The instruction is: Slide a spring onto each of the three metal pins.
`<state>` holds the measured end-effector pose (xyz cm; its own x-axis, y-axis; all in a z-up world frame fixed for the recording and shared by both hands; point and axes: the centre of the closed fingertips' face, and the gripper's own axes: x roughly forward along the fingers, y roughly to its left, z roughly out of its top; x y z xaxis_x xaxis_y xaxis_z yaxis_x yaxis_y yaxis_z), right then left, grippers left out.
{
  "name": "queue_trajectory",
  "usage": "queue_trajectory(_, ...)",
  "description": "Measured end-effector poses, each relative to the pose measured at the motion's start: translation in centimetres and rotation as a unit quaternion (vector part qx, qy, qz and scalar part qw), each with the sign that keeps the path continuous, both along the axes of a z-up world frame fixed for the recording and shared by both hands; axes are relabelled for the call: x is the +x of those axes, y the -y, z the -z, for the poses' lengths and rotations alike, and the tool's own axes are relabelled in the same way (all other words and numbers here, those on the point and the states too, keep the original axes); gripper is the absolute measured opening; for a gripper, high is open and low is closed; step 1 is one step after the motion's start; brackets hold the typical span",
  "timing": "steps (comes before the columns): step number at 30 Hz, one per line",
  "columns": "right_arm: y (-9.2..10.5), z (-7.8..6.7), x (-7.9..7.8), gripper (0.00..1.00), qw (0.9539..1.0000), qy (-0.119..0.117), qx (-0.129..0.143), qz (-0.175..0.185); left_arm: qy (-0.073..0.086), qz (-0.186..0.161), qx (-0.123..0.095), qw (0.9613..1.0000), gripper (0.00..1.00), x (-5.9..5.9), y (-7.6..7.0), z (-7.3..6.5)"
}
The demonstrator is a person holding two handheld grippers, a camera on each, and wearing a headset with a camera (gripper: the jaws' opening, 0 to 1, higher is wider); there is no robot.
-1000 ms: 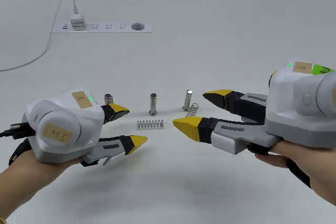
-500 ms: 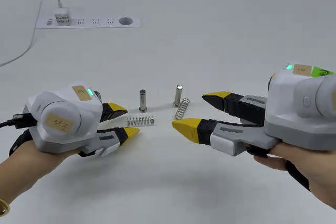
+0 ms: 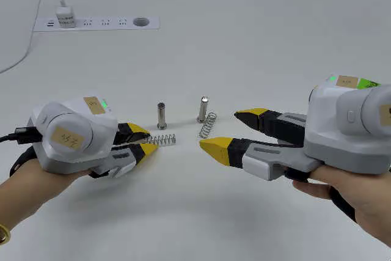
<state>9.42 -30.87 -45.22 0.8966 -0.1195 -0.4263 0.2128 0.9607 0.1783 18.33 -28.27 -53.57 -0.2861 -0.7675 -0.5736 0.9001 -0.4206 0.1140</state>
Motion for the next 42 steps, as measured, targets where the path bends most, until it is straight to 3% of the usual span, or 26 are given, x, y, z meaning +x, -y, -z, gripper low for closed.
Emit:
queue_trajectory(12,0.1,0.1,-0.1,0.50,0.9998,0.005,0.014,0.012,-0.007,0.002,0.006,1.0000,0.09,-0.3,-0.8,0.0)
queue_trajectory(17,0.1,-0.5,0.1,0.50,0.9994,0.017,0.027,0.017,-0.017,-0.009,-0.013,0.9997,0.09,-0.7,-1.3,-1.2)
queue_trajectory(20,0.0,-1.0,0.5,0.50,0.9983,0.030,0.045,0.020,-0.034,-0.025,-0.032,0.9986,0.09,-0.9,-1.6,-2.5)
queue_trajectory(22,0.0,-1.4,0.8,0.49,0.9974,0.039,0.056,0.024,-0.035,-0.031,-0.043,0.9980,0.09,-0.9,-1.7,-3.2)
queue_trajectory(29,-0.8,-3.0,2.5,0.47,0.9931,0.070,0.093,0.013,-0.060,-0.066,-0.092,0.9917,0.10,-0.9,-2.4,-6.7)
queue_trajectory(37,-1.9,-4.6,4.7,0.41,0.9834,0.108,0.146,-0.001,-0.093,-0.089,-0.139,0.9819,0.10,-1.2,-3.2,-10.0)
queue_trajectory(42,-2.8,-5.5,5.8,0.36,0.9716,0.132,0.197,-0.005,-0.108,-0.093,-0.164,0.9762,0.10,-1.6,-3.6,-11.7)
